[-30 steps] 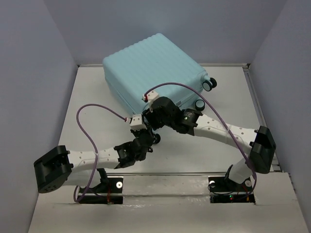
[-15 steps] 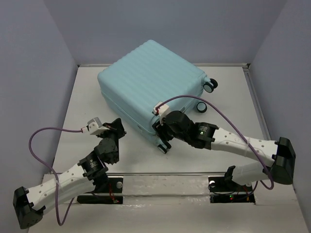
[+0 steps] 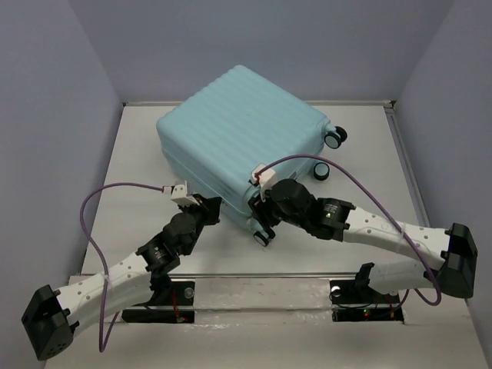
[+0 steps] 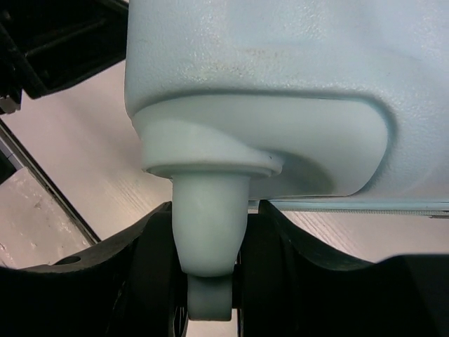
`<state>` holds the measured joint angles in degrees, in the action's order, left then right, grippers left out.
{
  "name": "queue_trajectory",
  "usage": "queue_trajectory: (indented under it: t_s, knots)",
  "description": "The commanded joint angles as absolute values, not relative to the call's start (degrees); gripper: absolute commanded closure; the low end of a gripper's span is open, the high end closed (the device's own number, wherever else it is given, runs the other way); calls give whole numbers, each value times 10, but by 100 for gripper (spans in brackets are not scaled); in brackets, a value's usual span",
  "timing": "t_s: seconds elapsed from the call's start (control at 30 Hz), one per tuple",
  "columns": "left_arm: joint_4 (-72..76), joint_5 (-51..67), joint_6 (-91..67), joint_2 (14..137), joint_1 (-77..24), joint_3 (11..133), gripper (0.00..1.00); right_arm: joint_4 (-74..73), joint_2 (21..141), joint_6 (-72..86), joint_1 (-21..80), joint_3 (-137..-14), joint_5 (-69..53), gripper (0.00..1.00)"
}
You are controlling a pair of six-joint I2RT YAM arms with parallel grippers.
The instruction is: Pack the luggage
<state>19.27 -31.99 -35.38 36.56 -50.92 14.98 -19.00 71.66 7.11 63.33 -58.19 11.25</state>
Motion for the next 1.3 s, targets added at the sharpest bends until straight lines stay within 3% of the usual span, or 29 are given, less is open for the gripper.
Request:
queue_trajectory:
  t_s: [0.0, 0.17, 0.33, 0.5, 0.7, 0.9, 1.0, 1.07, 1.27]
  knots:
    - [274, -158, -342, 384, -516, 178, 94, -125, 661, 76, 620, -566, 130, 93]
    - [277, -81, -361, 431, -523, 192, 93, -146, 608, 105, 508, -472, 120, 93]
    - [303, -45, -367, 452, -537, 202, 82, -147, 562, 127, 503, -441, 112, 32]
    - [304, 25, -371, 475, -549, 242, 69, -146, 465, 182, 503, -397, 66, 15]
    - [330, 55, -381, 554, -574, 279, 64, -86, 405, 234, 503, -307, 28, 11]
    - [369, 57, -392, 611, -584, 318, 60, 112, 441, 265, 503, -212, 31, 46]
    - [370, 57, -388, 635, -584, 343, 59, 230, 437, 265, 503, -152, 66, 46]
    - [369, 56, -388, 646, -584, 353, 59, 318, 458, 263, 503, -130, 75, 40]
    - [352, 48, -388, 690, -584, 408, 59, 483, 554, 258, 503, -109, 21, 40]
